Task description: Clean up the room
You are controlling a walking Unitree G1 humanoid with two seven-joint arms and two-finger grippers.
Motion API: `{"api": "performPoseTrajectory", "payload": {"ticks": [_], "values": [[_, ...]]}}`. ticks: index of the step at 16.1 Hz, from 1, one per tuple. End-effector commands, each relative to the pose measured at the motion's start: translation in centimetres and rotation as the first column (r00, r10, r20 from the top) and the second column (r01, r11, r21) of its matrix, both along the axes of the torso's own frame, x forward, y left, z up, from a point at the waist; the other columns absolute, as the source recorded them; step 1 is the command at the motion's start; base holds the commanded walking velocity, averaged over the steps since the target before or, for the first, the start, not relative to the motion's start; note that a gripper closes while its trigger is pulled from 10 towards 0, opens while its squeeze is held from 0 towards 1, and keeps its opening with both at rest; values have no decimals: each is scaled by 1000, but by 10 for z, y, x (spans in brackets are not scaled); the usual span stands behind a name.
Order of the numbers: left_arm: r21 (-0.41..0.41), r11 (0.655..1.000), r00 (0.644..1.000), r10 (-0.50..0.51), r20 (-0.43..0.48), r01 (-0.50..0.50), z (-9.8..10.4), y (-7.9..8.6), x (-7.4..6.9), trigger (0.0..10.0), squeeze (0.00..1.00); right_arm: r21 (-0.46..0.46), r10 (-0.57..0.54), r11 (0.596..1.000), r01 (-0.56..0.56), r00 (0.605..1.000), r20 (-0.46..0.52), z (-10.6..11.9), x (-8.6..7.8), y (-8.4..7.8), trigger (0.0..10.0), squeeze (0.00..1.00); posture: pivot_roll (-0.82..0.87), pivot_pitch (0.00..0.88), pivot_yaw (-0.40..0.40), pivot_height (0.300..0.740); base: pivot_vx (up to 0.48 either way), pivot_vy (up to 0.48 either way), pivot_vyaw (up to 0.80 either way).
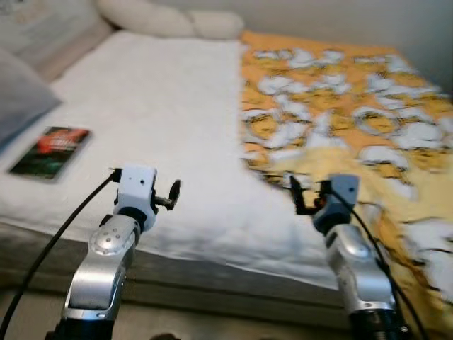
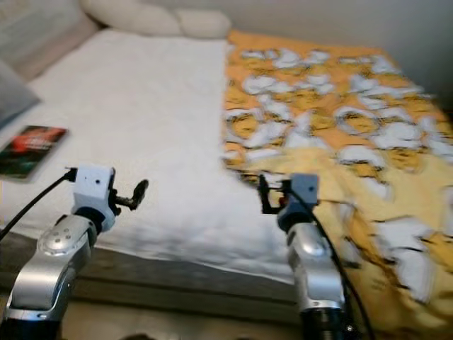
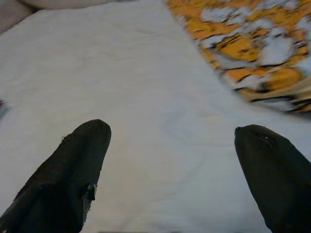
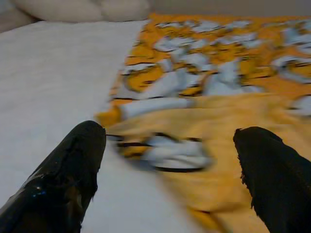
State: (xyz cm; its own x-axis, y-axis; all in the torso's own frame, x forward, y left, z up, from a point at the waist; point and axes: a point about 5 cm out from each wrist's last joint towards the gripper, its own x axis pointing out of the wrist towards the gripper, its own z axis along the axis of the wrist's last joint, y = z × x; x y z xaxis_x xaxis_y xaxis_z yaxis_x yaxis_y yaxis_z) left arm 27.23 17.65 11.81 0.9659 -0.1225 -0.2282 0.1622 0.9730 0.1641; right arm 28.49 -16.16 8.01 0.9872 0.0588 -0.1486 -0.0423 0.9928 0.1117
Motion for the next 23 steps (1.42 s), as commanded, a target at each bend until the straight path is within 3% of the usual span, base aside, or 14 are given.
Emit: {"api": "performPoseTrajectory", "payload": {"ticks": [1,5,15,19,21,23], "values": [[19,1000,1000,13,14,-13,4,5,1,10000,0,4,11,1000,-11,1000,11,3,2,5,10000,1000,-11,0,-37,740,0,-480,0],[23,1000,1000,11,12,-11,3,5,1,10000,0,1,12,1000,-12,1000,8,3,2,6,10000,1000,-10,0,-37,740,0,-474,0],[27,1000,1000,-15,0,15,1,3,1,10000,0,-13,-1,1000,1,1000,-9,2,3,3,10000,1000,-10,0,-37,740,0,0,0],[36,999,1000,-25,-1,25,2,6,-5,10000,0,-26,-23,999,23,1000,-17,4,1,-9,10000,1000,-1,0,-49,740,0,0,0],[41,997,998,-61,-20,62,-2,5,-9,10000,0,-96,-73,993,64,993,-89,-7,3,-20,10000,1000,8,0,-61,740,0,0,0],[72,981,982,-179,-54,182,-4,-2,-11,10000,0,-193,-99,979,61,977,-190,-18,13,-31,10000,1000,8,0,-60,740,0,0,0]]}}
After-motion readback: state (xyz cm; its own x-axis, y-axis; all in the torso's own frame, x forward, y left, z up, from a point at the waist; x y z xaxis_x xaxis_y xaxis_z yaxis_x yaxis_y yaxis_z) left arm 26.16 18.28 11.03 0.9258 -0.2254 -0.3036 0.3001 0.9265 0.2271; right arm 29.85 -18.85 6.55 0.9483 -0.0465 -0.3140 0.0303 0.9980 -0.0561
